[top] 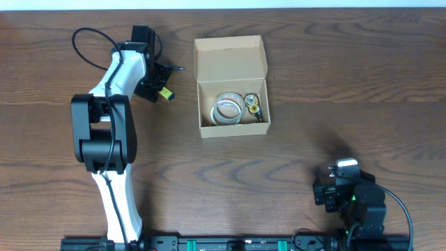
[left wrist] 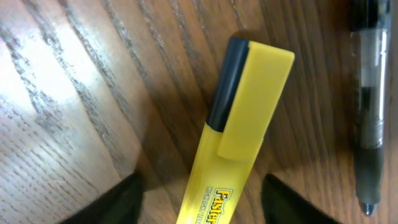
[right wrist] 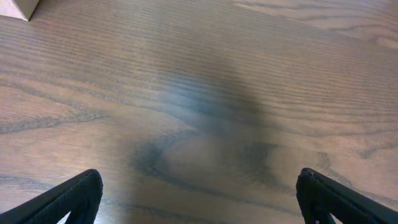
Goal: Pack container
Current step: 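Move the left gripper to the yellow highlighter and grasp it, then carry the yellow highlighter into the box and release it, then move the left gripper to the clear pen and grasp it, then carry the clear pen over the box and lower it inside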
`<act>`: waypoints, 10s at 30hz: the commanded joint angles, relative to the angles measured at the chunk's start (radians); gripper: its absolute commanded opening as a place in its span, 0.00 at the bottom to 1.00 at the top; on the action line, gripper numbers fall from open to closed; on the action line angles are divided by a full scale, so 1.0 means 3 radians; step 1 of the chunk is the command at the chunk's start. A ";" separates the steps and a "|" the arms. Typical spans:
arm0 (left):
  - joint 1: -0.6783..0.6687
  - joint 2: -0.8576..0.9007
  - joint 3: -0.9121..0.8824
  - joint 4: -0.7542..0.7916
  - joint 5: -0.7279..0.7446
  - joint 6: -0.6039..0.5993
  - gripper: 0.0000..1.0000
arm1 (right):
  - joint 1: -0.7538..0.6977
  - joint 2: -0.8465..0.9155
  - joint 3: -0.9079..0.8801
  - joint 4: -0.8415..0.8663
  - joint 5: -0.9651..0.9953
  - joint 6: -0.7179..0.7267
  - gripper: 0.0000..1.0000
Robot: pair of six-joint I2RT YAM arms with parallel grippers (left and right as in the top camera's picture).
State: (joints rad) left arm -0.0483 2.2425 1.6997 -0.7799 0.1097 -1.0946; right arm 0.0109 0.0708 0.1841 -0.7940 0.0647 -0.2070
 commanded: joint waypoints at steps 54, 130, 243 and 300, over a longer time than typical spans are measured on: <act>-0.1799 -0.1263 0.0042 -0.0514 -0.0650 0.0782 0.13 | 0.0028 -0.0023 -0.0031 -0.0003 0.0022 0.0052 0.99; -0.1172 -0.1584 0.0042 0.0032 -0.1549 -0.0559 0.61 | 0.0028 -0.0023 -0.0031 -0.0003 0.0023 0.0052 0.99; -0.0381 0.0192 0.1199 -0.0969 -0.0601 -0.0504 0.09 | 0.0028 -0.0023 -0.0031 -0.0003 0.0022 0.0052 0.99; -0.2157 -0.0722 0.0018 -0.0319 -0.0872 -0.0891 0.09 | 0.0028 -0.0023 -0.0031 -0.0003 0.0022 0.0052 0.99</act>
State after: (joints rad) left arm -0.6975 2.0136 1.7252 -0.8806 -0.1558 -1.3148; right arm 0.0109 0.0708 0.1841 -0.7940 0.0647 -0.2070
